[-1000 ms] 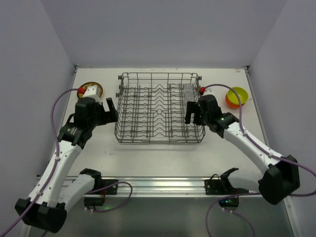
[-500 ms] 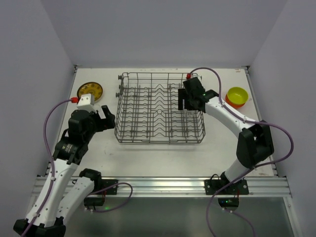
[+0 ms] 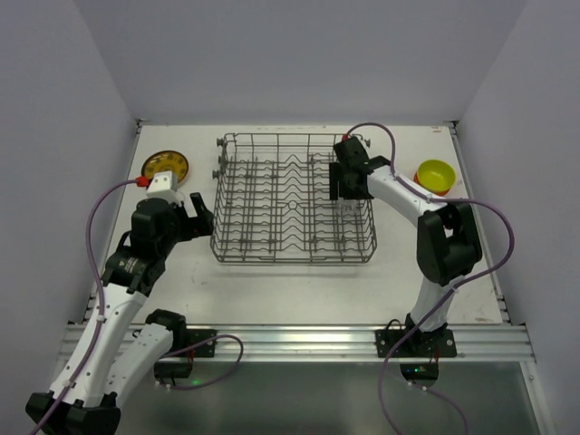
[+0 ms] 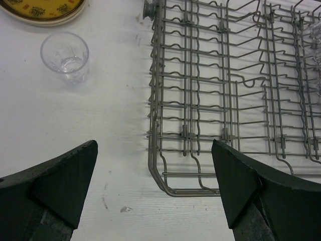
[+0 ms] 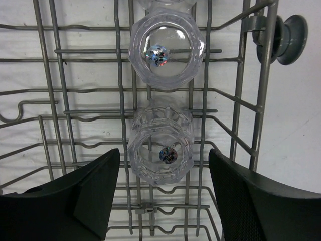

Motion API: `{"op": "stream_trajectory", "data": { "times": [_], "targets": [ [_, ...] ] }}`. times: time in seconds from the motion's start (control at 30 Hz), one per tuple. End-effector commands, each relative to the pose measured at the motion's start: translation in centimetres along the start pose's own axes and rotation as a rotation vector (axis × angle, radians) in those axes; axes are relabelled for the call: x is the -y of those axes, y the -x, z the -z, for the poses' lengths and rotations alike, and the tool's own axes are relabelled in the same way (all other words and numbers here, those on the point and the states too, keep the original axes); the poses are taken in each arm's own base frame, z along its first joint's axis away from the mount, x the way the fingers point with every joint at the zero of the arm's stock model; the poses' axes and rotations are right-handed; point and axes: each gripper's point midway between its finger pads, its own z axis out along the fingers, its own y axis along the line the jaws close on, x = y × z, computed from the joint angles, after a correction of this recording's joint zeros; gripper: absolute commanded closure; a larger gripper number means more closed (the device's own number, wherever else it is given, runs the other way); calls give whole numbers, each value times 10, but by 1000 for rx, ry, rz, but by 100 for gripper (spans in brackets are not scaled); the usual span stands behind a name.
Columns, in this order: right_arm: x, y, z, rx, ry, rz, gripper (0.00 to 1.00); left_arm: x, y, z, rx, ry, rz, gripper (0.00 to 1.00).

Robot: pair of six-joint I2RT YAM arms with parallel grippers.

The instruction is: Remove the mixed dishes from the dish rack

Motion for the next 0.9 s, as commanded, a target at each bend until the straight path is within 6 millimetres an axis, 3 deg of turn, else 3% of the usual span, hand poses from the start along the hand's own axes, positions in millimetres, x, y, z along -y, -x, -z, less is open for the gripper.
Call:
{"op": "stream_trajectory", "data": {
  "times": [0.0,0.4,0.87],
  "targets": [
    [-5,9,1,6,18,-3,27,5,9,-3,35,-21,-19,0],
    [-2,4,-13,-9,-15,5,34,10,7,-4,26,-50,-27,0],
    [0,2,-2,-10,-7,5,50,11,6,-4,25,-54,-29,0]
  ]
}}
